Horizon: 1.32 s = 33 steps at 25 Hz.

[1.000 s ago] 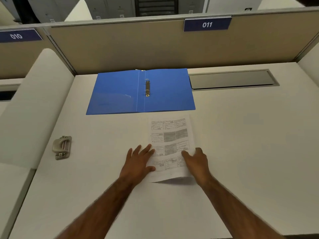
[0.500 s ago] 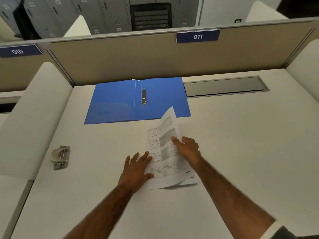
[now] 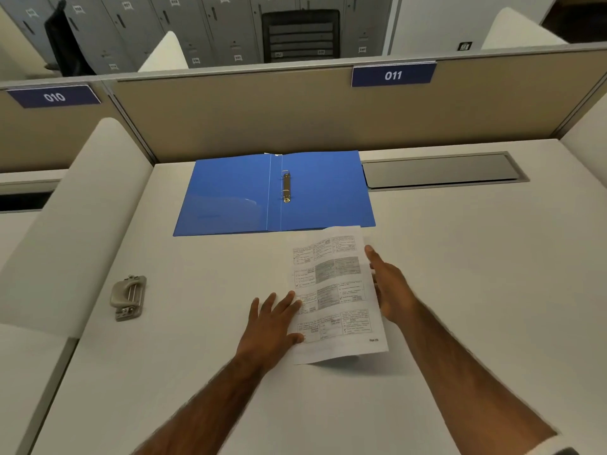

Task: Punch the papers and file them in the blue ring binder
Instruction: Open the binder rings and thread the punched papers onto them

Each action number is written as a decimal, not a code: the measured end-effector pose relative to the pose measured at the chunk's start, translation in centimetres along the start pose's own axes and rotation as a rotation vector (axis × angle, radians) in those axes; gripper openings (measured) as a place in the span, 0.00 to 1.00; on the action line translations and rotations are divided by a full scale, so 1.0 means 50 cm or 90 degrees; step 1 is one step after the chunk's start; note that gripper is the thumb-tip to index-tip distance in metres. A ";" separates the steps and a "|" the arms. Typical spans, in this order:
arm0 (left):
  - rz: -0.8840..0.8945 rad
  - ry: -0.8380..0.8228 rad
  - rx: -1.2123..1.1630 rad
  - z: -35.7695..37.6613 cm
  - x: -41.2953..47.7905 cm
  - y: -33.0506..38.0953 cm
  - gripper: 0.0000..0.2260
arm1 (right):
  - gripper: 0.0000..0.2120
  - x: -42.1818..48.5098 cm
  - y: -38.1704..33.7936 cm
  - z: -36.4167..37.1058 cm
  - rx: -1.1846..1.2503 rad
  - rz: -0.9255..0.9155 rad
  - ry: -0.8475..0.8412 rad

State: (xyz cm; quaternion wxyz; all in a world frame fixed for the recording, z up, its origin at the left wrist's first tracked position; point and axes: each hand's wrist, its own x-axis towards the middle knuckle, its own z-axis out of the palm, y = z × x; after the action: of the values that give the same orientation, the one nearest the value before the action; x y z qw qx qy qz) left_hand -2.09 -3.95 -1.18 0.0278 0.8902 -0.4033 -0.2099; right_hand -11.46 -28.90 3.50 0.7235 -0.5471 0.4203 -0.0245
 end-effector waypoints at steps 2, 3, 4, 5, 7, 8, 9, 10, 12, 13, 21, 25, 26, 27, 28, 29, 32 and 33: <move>0.002 -0.001 0.000 0.000 -0.002 -0.001 0.32 | 0.28 -0.003 0.005 -0.008 -0.017 0.080 -0.038; 0.003 -0.003 0.000 -0.001 -0.002 -0.001 0.32 | 0.28 -0.002 0.010 -0.007 -0.016 0.115 -0.071; 0.004 -0.005 -0.001 -0.002 -0.001 0.000 0.32 | 0.28 0.000 0.016 -0.003 0.004 0.141 -0.107; 0.002 -0.007 -0.003 -0.003 0.000 0.001 0.32 | 0.29 -0.001 0.022 0.004 0.034 0.160 -0.140; 0.000 -0.009 -0.004 -0.003 0.000 0.001 0.32 | 0.30 -0.002 0.032 0.022 0.094 0.175 -0.185; -0.001 -0.010 -0.003 -0.003 0.000 0.001 0.32 | 0.30 -0.002 0.037 0.032 0.127 0.175 -0.202; -0.001 -0.012 -0.002 -0.002 0.000 0.000 0.32 | 0.30 -0.004 0.040 0.044 0.159 0.172 -0.217; -0.001 -0.013 -0.001 -0.001 0.000 0.000 0.32 | 0.30 -0.004 0.041 0.056 0.172 0.164 -0.227; -0.002 -0.012 0.002 -0.002 -0.001 -0.001 0.32 | 0.28 -0.005 0.039 0.078 0.125 0.138 -0.213; -0.001 -0.011 0.001 -0.003 -0.001 -0.001 0.32 | 0.26 -0.005 0.037 0.084 0.096 0.121 -0.196; 0.007 0.020 -0.020 0.015 0.004 -0.008 0.33 | 0.13 0.007 -0.015 0.011 -0.190 -0.014 0.001; -0.092 0.135 -0.349 -0.003 0.023 0.008 0.38 | 0.14 -0.012 -0.032 -0.006 -0.176 -0.052 -0.001; -0.142 0.151 -0.518 -0.026 0.031 0.014 0.38 | 0.14 -0.017 -0.040 -0.012 -0.149 -0.060 -0.011; -0.153 0.153 -0.690 -0.052 0.042 0.017 0.35 | 0.14 -0.021 -0.047 -0.020 -0.119 -0.069 -0.026; -0.126 0.138 -0.831 -0.078 0.053 0.016 0.29 | 0.15 -0.024 -0.055 -0.029 -0.089 -0.082 -0.044; -0.085 0.111 -0.909 -0.104 0.063 0.014 0.24 | 0.15 -0.028 -0.062 -0.035 -0.061 -0.101 -0.062; 0.014 0.107 -0.949 -0.183 0.076 0.032 0.20 | 0.16 -0.042 -0.083 -0.040 -0.015 -0.205 -0.091; 0.021 0.130 -0.945 -0.203 0.080 0.041 0.20 | 0.16 -0.047 -0.089 -0.036 -0.017 -0.247 -0.087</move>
State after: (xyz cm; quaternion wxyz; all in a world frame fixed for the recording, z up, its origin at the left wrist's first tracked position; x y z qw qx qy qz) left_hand 2.83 -9.44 7.13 0.6616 0.6463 -0.1646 -0.3427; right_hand -12.22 -30.93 8.40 0.7248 -0.6278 0.2570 -0.1204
